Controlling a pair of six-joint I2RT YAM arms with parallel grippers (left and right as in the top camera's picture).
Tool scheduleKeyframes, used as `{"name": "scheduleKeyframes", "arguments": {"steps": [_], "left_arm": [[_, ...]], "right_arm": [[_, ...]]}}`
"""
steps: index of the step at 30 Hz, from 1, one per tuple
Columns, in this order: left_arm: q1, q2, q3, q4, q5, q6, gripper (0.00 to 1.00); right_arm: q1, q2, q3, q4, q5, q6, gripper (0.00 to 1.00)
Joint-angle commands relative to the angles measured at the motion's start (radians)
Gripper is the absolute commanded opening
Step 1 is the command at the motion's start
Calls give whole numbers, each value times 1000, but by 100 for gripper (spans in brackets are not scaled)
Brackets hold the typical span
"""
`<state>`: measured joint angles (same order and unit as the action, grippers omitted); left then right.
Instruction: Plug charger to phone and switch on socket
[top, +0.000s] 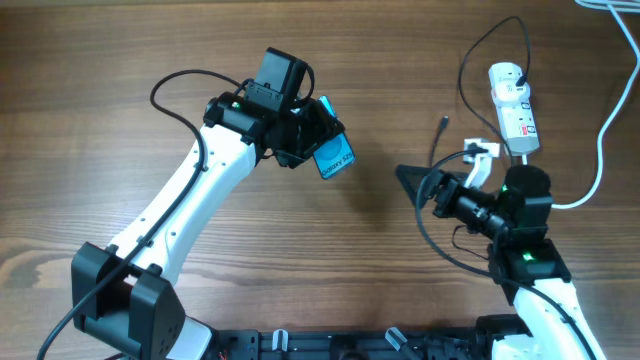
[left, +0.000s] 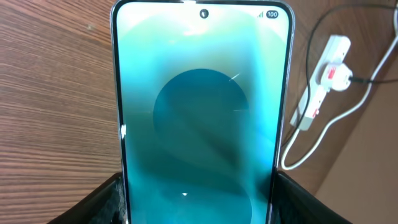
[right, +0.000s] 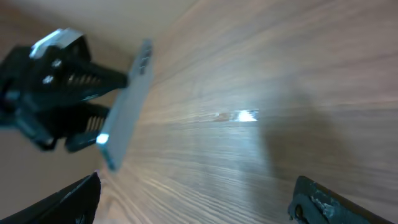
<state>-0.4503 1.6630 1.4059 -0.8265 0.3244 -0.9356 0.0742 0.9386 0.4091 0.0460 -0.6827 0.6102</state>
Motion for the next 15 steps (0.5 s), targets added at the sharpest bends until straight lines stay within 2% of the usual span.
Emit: {"name": "scheduleKeyframes", "arguments": {"steps": [1,7,13,15], "left_arm": [[5,-31,23,16,-51,-86,20],[5,-31,22,72,-56,-204,21],[5,-29,22,75,-53,-225,21],[3,-29,22,75,-53,-225,21]], "right_arm": [[60,33,19,60,-28,-34,99],[182,105,19,194,76,-34,100],[249,214,19,400,88,-29,99],[275,273,19,500,93,14,99]]}}
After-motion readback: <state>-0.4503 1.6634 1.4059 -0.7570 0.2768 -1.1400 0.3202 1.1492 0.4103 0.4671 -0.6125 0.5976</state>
